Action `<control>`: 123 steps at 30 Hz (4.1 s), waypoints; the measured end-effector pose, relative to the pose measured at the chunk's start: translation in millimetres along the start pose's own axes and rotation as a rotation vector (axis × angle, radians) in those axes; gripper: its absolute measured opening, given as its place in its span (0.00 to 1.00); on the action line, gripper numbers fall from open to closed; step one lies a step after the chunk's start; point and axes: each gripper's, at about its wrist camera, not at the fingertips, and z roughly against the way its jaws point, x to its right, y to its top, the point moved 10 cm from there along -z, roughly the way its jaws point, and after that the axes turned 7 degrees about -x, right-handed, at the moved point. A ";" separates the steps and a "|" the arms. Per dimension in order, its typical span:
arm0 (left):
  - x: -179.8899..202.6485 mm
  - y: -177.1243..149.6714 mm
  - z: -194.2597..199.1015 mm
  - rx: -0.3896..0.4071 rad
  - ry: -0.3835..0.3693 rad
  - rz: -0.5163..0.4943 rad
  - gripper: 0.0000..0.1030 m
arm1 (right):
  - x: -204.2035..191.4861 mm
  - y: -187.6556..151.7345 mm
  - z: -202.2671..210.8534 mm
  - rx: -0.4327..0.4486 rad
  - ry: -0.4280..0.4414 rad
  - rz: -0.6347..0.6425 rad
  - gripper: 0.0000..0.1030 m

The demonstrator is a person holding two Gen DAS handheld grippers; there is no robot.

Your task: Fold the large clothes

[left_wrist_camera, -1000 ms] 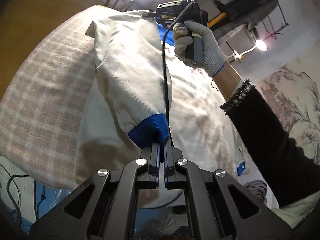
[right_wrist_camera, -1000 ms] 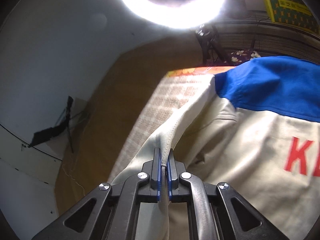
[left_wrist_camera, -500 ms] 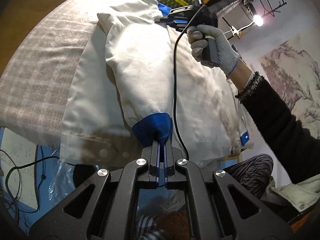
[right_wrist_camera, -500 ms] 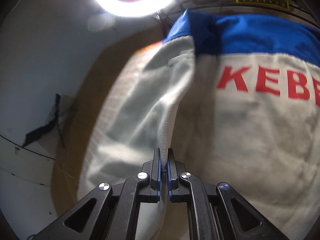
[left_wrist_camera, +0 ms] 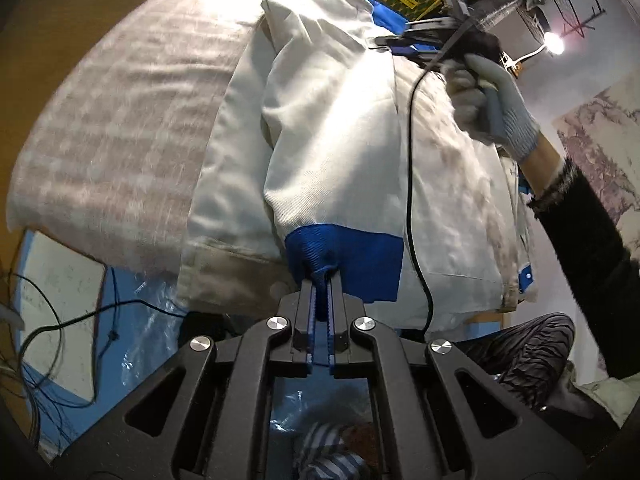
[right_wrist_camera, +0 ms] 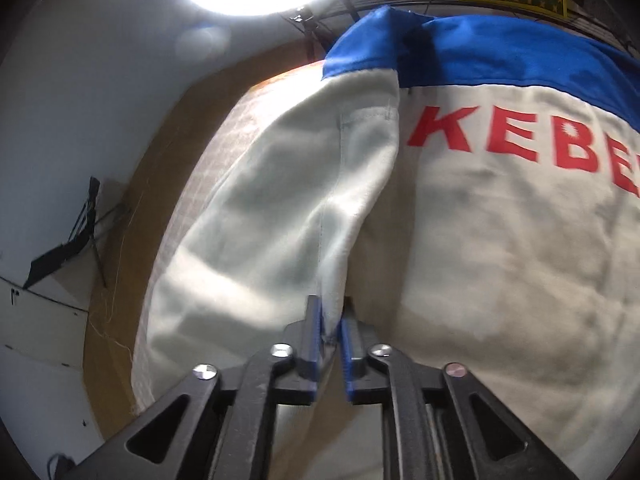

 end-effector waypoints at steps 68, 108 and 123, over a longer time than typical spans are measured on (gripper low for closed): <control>-27.4 -9.0 -17.1 0.049 -0.010 0.171 0.24 | -126.3 -267.0 16.5 -0.127 -0.038 0.560 0.29; -40.1 -4.9 12.9 0.157 -0.005 0.156 0.09 | -164.9 -96.6 -99.2 -0.133 -0.069 0.401 0.21; -82.3 9.7 -13.9 0.065 -0.064 0.302 0.42 | -176.1 -63.5 -73.6 -0.128 -0.092 0.300 0.61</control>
